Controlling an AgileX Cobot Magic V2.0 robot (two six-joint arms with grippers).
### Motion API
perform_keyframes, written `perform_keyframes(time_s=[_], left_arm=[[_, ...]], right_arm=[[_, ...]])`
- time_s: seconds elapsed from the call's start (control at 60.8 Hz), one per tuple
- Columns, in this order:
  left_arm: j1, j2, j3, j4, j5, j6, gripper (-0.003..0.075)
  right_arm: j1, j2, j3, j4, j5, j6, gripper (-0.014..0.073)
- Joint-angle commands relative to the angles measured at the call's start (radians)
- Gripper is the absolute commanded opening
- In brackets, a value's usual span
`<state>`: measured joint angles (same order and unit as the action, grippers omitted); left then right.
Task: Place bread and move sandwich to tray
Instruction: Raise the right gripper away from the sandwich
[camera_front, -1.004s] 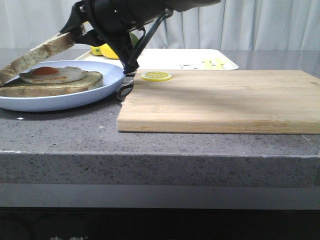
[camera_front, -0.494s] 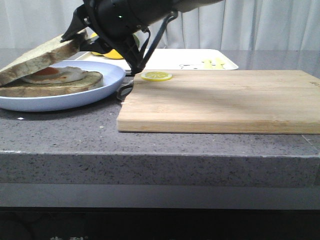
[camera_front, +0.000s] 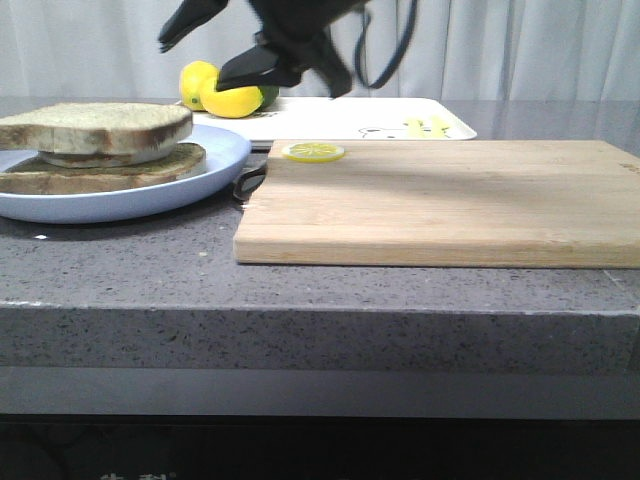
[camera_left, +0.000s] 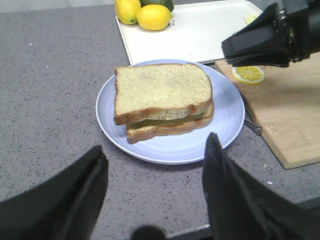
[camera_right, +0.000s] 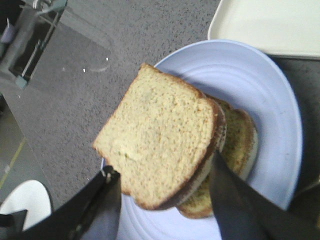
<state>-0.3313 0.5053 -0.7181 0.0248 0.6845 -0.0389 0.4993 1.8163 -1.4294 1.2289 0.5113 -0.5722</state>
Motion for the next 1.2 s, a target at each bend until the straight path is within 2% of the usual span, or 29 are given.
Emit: perform_keyframes(time_s=[0.0,0.148,0.346,0.461,0.675,1.185], left_arm=[[-0.007,0.013,-0.03,0.002,-0.067,0.0,0.041],[-0.007,0.013,-0.03,0.002,-0.067,0.0,0.041],[-0.007,0.013,-0.03,0.002,-0.067,0.0,0.041],[-0.007,0.013,-0.03,0.002,-0.067,0.0,0.041],[-0.007,0.013,-0.03,0.04,-0.067,0.0,0.041],[-0.007,0.014,-0.03,0.04,-0.069,0.0,0.041]], right_arm=[[-0.019,-0.115,-0.019,-0.117,0.053,-0.012,0.0423],[-0.026,-0.203,-0.019,-0.387,0.148,0.079,0.0423],[-0.026,-0.339,-0.019,-0.888,0.316,0.368,0.0423],[-0.026,-0.424,0.002,-1.087,0.376,0.463,0.0423],[-0.026,-0.628,0.187,-1.134,0.315,0.476,0.0423],[-0.026,-1.065,0.676,-1.115,0.045,0.476,0.0423]])
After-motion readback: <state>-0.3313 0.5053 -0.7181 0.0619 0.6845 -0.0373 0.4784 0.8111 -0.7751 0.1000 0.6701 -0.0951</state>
